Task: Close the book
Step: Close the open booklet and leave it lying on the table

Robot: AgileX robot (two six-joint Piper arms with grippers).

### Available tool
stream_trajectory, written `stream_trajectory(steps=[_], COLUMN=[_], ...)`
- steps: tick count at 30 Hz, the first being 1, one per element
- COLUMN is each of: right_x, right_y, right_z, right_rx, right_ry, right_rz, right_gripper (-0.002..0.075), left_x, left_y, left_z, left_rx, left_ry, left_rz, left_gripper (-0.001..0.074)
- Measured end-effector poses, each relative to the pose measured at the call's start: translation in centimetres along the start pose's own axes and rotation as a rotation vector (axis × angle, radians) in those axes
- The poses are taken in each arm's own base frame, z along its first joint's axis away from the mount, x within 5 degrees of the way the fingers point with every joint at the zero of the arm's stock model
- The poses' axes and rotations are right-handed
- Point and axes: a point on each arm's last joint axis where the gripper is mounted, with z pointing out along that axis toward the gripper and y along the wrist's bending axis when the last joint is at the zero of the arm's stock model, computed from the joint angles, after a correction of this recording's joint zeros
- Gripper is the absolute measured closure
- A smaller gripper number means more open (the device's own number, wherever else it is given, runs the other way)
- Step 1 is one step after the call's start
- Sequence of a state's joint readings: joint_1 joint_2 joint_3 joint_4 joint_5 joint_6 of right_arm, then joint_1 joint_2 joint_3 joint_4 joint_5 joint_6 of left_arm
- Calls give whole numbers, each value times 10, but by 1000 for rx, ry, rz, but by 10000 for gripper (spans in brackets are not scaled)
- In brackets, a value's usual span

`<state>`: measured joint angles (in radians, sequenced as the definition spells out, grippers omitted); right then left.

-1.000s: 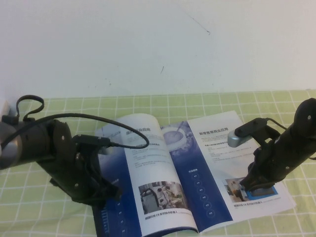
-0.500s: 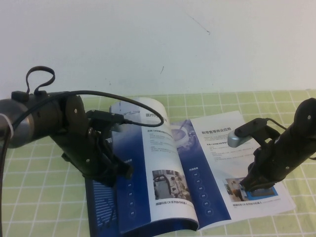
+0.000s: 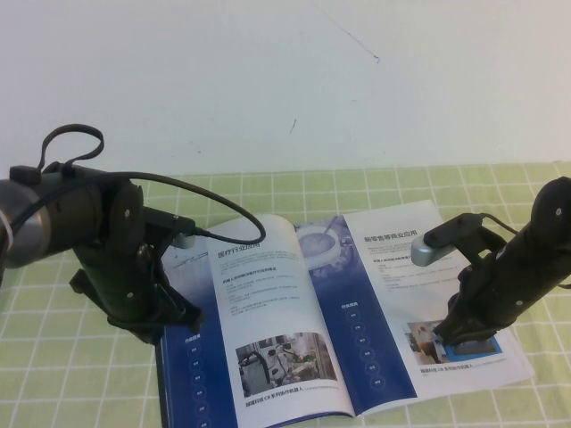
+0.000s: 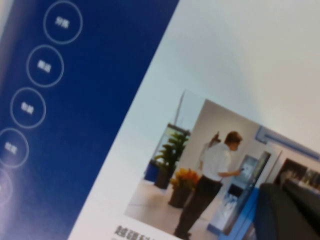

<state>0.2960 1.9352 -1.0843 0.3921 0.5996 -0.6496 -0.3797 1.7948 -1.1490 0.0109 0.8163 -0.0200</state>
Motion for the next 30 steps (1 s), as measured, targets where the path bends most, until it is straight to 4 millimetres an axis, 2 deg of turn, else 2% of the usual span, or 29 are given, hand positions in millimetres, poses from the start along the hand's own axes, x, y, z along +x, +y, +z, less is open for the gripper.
stream_trajectory(steps=[3,9,17,30], right_x=[0,0,0,-1], right_y=[0,0,0,0], right_z=[0,1,1,0], right_rx=[0,-1,0,0], right_ry=[0,2,1,-2], right_rz=[0,1,1,1], right_gripper=[729,729,729,729], left_x=[-1,-1,-1,-7], left_y=[13,18,15,5], left_z=[0,2,33,34], left_rx=[-15,-41,-16,98], left_ry=[-14,-6,76,10], left_rz=[-39,-41,-69,-131], left_gripper=[737,737,737,737])
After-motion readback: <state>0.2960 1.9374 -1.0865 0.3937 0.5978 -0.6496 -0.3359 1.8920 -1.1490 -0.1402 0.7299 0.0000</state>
